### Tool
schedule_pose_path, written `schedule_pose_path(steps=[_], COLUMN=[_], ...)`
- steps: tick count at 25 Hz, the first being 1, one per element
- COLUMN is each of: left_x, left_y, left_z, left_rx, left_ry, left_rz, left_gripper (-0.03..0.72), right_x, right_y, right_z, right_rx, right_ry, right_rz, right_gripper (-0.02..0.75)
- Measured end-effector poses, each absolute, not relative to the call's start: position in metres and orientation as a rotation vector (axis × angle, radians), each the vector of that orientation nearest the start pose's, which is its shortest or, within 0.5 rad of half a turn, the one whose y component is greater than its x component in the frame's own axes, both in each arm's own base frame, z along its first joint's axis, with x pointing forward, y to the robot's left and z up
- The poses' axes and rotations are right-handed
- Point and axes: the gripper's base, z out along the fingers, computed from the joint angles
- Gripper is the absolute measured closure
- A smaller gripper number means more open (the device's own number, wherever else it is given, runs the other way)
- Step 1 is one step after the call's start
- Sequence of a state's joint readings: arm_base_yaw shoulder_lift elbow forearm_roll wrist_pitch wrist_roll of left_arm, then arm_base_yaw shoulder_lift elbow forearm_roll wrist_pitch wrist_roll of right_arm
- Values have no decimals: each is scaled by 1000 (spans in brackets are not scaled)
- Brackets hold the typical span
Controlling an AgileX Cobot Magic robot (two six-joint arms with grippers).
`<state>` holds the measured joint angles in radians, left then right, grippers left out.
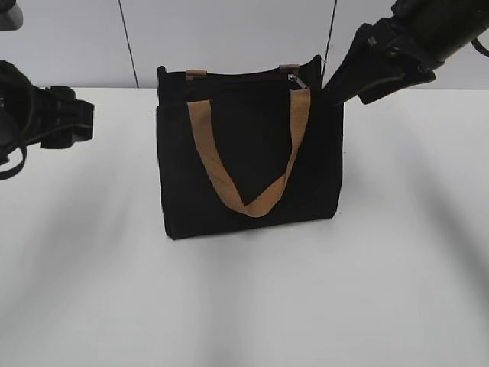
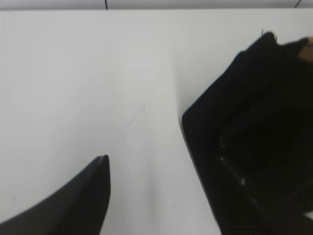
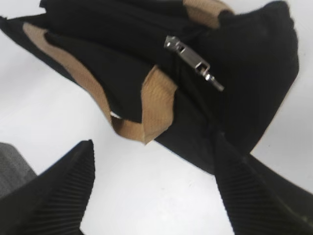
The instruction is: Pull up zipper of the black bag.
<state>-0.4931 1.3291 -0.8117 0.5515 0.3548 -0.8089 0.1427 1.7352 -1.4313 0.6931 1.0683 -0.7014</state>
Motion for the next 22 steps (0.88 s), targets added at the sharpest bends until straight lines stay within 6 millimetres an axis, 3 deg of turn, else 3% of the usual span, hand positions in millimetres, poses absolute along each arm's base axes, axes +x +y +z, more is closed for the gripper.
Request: schedule_pose_path(steps=[4, 8, 17, 22], left_x=[219, 193, 120, 78], left_y=[-119, -110, -57, -30], left_z=[271, 290, 341, 335], left_rx=[166, 212, 305, 325], left_ry=[2409, 2426, 2289, 2224], left_rz=[-202, -205, -174, -196], left_gripper=[236, 241, 249, 253], right_x=[338, 314, 218, 157], right_y=[102, 99, 84, 74], right_z=[297, 304, 322, 321], right_rx=[-801, -814, -787, -738], right_ry=[2564, 2573, 2495, 2421], right_rz=[800, 815, 765, 710], right_gripper=[183, 213, 216, 216])
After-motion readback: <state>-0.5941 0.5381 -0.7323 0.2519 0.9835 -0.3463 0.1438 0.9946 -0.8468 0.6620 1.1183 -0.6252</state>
